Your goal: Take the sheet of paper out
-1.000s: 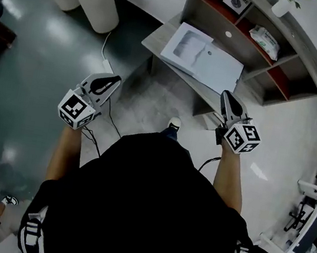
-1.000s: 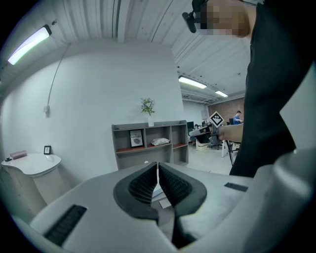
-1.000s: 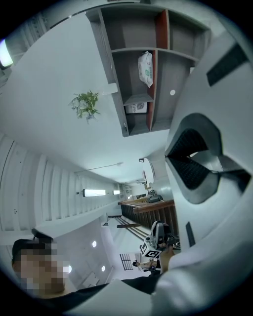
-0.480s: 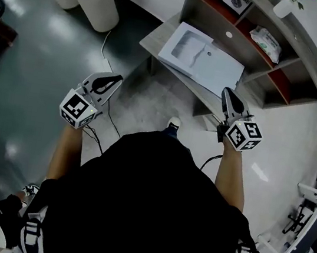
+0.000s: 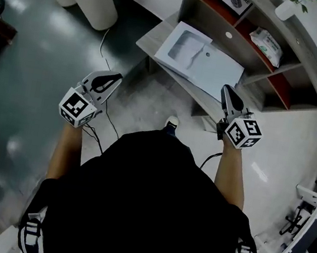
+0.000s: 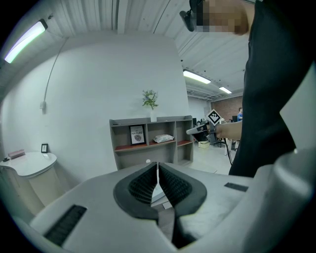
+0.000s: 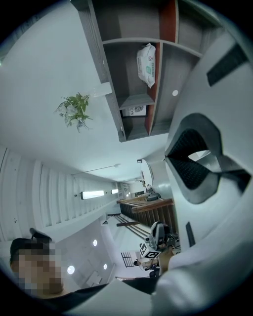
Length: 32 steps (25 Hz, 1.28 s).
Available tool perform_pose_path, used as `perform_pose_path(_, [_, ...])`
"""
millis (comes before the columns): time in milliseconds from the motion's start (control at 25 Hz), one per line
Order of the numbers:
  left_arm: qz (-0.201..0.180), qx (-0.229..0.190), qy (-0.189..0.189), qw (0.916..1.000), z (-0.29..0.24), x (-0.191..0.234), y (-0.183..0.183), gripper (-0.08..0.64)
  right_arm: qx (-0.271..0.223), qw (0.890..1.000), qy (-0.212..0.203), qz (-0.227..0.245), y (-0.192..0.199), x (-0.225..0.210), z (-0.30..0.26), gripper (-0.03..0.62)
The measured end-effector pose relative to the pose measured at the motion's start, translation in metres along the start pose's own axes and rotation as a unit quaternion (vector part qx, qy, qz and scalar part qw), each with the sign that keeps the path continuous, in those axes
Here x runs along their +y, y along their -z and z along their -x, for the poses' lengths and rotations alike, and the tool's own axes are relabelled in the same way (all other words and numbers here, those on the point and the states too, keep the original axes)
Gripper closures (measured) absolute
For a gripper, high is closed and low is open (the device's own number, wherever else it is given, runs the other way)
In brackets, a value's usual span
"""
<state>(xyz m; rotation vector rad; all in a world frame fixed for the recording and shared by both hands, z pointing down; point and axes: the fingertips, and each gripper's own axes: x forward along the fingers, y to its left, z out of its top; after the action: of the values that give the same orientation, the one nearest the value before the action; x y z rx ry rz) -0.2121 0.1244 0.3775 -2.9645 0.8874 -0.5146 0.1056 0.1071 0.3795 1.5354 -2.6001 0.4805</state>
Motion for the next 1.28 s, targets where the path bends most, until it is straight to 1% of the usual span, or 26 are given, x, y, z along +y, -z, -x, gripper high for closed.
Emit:
perform_pose_path(560, [0.005,0.010,-0.001,0.9999,-0.059,0.020,-0.005,0.532,0.009,1.000,-0.002,0.002,-0.012,-0.062,-0.030,0.578])
perform_pose_path(840, [0.011,0.018,-0.004,0.9998,-0.086,0.030,-0.006,0.532,0.015,1.000,-0.012,-0.002,-0.014,-0.087,-0.049,0.578])
perform_pose_path(1280, [0.006,0.026,-0.004,0.9996,-0.125,0.038,-0.018,0.532,0.019,1.000,-0.022,-0.008,-0.017,-0.123,-0.067,0.578])
